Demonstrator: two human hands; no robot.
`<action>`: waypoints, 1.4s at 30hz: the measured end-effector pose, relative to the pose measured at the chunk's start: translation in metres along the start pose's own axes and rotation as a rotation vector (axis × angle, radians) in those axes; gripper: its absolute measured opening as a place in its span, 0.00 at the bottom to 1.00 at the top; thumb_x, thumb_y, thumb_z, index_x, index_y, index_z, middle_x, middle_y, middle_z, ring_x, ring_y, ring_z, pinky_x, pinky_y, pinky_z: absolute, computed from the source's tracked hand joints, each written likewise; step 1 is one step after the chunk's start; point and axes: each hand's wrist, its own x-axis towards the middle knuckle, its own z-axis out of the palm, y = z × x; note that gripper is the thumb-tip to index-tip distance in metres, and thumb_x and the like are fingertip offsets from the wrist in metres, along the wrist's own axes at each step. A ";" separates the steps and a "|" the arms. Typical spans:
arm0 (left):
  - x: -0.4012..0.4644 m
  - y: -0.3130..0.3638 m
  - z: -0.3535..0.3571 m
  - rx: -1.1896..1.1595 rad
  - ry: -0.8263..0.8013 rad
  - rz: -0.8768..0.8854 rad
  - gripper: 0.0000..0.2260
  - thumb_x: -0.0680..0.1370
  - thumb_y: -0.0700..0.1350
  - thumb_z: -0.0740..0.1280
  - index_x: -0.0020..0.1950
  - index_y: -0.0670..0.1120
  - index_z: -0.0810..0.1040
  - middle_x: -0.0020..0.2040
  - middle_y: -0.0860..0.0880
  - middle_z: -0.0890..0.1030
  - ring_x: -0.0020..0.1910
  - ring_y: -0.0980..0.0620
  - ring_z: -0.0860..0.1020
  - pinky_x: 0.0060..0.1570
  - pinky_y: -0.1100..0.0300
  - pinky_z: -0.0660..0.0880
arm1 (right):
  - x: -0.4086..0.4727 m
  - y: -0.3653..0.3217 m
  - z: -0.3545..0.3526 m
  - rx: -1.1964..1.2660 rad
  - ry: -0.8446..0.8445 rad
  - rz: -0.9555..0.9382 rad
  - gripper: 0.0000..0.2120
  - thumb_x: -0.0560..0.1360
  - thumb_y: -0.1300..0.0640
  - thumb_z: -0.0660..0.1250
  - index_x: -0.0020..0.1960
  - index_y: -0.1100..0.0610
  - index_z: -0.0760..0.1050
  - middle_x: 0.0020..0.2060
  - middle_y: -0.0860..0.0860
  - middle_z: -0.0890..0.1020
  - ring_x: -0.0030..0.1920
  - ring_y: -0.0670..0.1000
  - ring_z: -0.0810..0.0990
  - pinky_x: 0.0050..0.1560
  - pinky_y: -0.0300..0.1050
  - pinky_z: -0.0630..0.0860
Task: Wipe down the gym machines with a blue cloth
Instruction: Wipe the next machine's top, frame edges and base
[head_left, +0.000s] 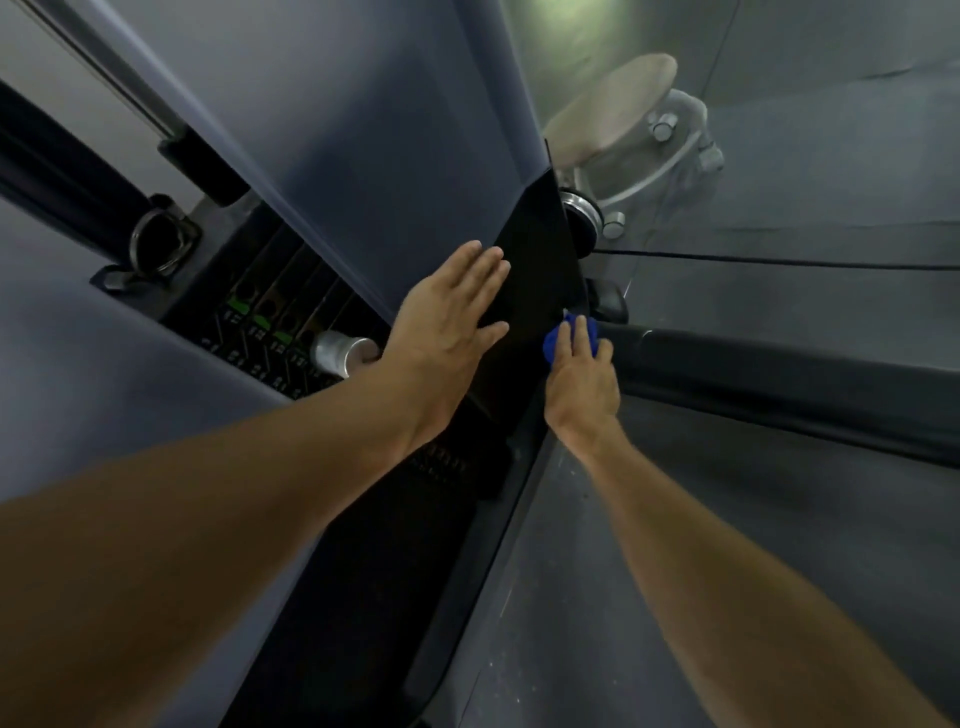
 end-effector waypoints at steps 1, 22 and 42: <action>0.004 -0.004 -0.001 -0.005 -0.004 0.020 0.42 0.82 0.67 0.59 0.84 0.56 0.36 0.82 0.36 0.31 0.81 0.34 0.31 0.78 0.36 0.32 | -0.014 -0.004 0.005 0.018 0.025 0.003 0.37 0.83 0.61 0.61 0.84 0.57 0.43 0.83 0.53 0.42 0.80 0.64 0.53 0.77 0.53 0.65; 0.027 -0.025 0.011 -0.007 0.124 0.232 0.41 0.80 0.70 0.57 0.85 0.55 0.42 0.83 0.35 0.36 0.81 0.32 0.35 0.80 0.37 0.36 | -0.084 -0.012 0.049 0.144 0.092 -0.068 0.43 0.72 0.72 0.70 0.82 0.59 0.57 0.83 0.53 0.51 0.68 0.61 0.64 0.65 0.51 0.75; 0.022 -0.029 0.005 -0.100 0.191 0.236 0.38 0.81 0.66 0.63 0.85 0.51 0.56 0.85 0.37 0.45 0.83 0.34 0.41 0.81 0.37 0.39 | -0.187 -0.044 0.075 0.067 -0.053 -0.033 0.53 0.56 0.61 0.86 0.77 0.52 0.68 0.79 0.50 0.64 0.66 0.61 0.80 0.50 0.48 0.85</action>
